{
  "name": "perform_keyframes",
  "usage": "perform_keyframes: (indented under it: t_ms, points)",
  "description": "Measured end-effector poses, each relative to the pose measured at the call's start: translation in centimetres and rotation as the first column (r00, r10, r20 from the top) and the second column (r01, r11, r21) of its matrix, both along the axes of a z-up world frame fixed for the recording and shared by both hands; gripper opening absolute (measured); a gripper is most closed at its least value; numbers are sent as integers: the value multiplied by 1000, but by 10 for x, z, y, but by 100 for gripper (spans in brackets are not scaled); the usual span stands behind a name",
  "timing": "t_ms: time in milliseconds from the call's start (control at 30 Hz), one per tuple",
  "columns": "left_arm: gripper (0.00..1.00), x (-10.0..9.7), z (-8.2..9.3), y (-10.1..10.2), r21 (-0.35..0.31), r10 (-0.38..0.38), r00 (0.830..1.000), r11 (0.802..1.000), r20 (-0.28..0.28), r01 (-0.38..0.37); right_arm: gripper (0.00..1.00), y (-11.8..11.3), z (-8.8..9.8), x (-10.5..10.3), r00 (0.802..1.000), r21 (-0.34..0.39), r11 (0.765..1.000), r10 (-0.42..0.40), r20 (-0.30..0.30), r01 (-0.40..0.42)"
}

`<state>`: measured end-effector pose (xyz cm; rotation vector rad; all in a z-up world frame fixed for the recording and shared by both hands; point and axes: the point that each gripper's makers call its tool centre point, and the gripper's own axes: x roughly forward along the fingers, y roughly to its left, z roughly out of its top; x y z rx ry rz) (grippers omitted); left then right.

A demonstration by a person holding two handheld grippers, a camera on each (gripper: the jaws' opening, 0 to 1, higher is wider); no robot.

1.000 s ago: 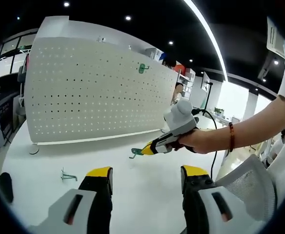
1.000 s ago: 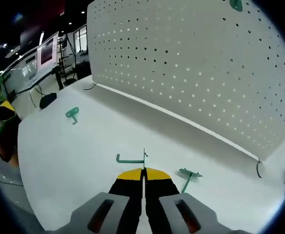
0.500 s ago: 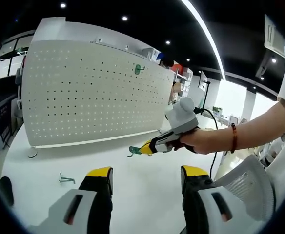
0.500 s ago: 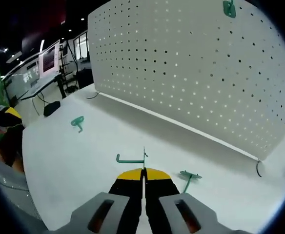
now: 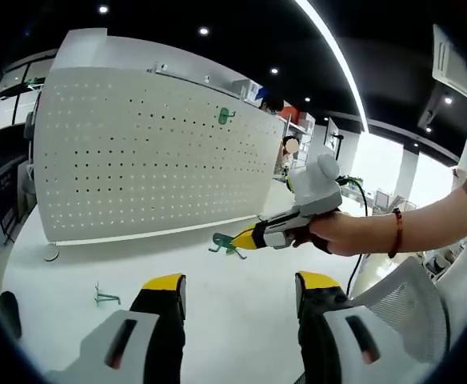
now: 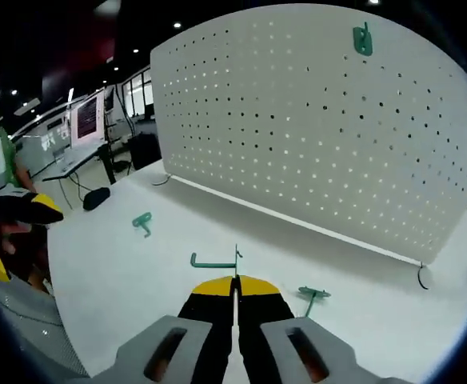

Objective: Insert the hook assembly into the mounting plate slot until the hook locks in place.

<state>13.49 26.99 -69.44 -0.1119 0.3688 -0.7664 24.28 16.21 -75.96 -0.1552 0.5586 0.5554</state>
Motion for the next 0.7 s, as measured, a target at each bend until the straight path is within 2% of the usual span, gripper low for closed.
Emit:
perform_keyframes:
  t_ms: [167, 400, 700]
  points:
    - [56, -3, 3, -5, -12, -7, 1000, 1000, -4, 7, 0, 3, 13, -7, 999, 34, 999, 6, 31, -7]
    - [55, -6, 6, -10, -29, -13, 1000, 1000, -10, 12, 0, 6, 25, -19, 996, 16, 999, 45, 76, -46]
    - [54, -10, 6, -15, -33, -26, 999, 999, -21, 25, 0, 7, 30, -34, 993, 10, 998, 69, 95, -70]
